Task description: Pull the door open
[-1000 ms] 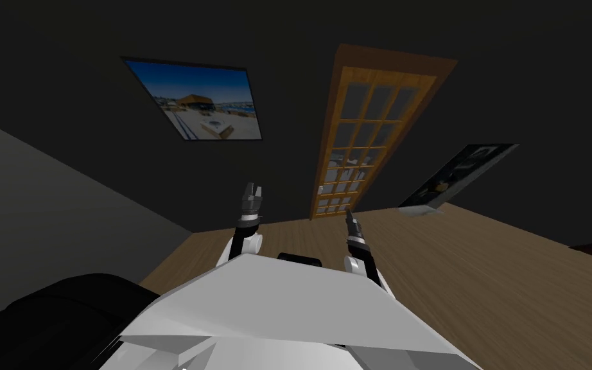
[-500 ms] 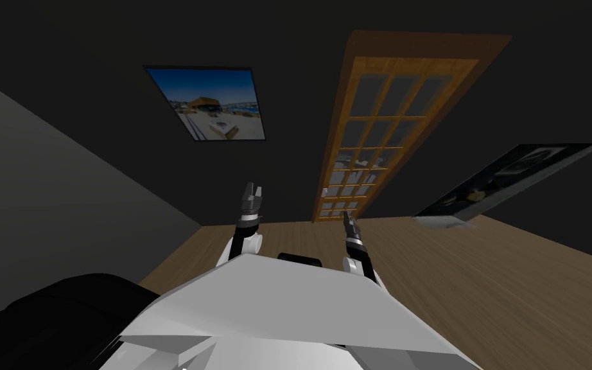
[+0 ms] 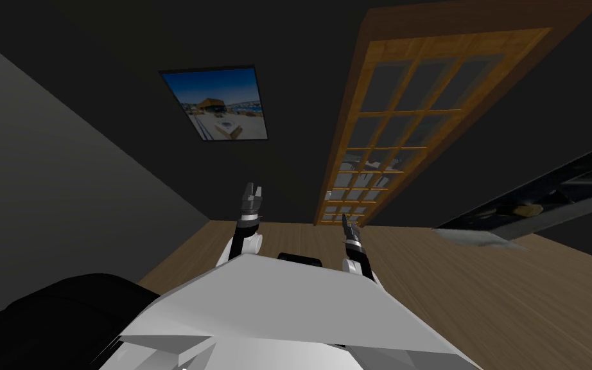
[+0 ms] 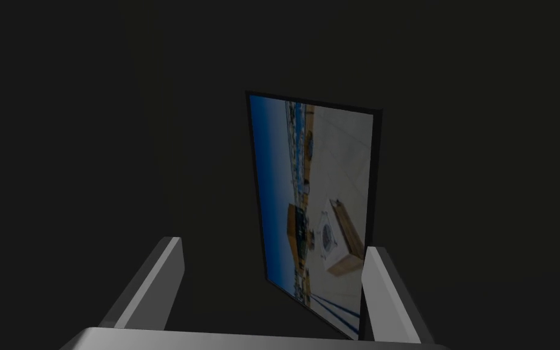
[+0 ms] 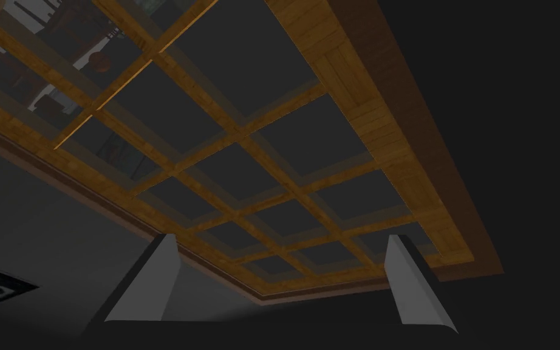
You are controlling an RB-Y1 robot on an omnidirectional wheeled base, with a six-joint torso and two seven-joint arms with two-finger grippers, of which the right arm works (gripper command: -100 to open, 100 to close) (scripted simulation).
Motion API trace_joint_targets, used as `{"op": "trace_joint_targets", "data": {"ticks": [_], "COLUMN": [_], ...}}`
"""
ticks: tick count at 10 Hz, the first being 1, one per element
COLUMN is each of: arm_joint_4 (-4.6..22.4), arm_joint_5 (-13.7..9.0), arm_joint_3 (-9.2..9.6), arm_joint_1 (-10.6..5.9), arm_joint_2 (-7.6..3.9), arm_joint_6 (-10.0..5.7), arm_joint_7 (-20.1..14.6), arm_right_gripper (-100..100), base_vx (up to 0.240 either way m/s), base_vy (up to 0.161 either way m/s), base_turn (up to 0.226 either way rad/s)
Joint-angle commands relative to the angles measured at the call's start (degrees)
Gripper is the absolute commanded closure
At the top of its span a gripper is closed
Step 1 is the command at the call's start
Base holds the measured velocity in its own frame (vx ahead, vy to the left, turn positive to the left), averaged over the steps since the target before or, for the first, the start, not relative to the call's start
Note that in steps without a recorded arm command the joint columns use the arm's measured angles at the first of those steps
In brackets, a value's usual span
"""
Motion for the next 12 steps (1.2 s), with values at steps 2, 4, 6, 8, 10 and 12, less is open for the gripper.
{"op": "trace_joint_targets", "data": {"ticks": [2,4,6,8,10,12], "arm_joint_4": [3.0,5.4,7.6,9.9,12.1,14.2], "arm_joint_5": [-0.5,-0.9,-1.2,-1.6,-1.9,-2.2], "arm_joint_3": [0.03,0.06,0.09,0.12,0.14,0.17], "arm_joint_1": [-0.77,-1.41,-2.02,-2.64,-3.22,-3.78], "arm_joint_2": [-0.15,-0.26,-0.35,-0.44,-0.51,-0.57], "arm_joint_6": [-0.88,-1.6,-2.3,-2.99,-3.65,-4.28], "arm_joint_7": [4.0,6.9,9.6,12.3,14.9,17.4], "arm_right_gripper": [-100,-100,-100,-100,-100,-100], "base_vx": [0.061,0.066,0.069,0.072,0.059,0.061], "base_vy": [-0.063,-0.071,-0.083,-0.064,-0.071,-0.078], "base_turn": [0.149,0.171,0.137,0.152,0.146,0.136]}}
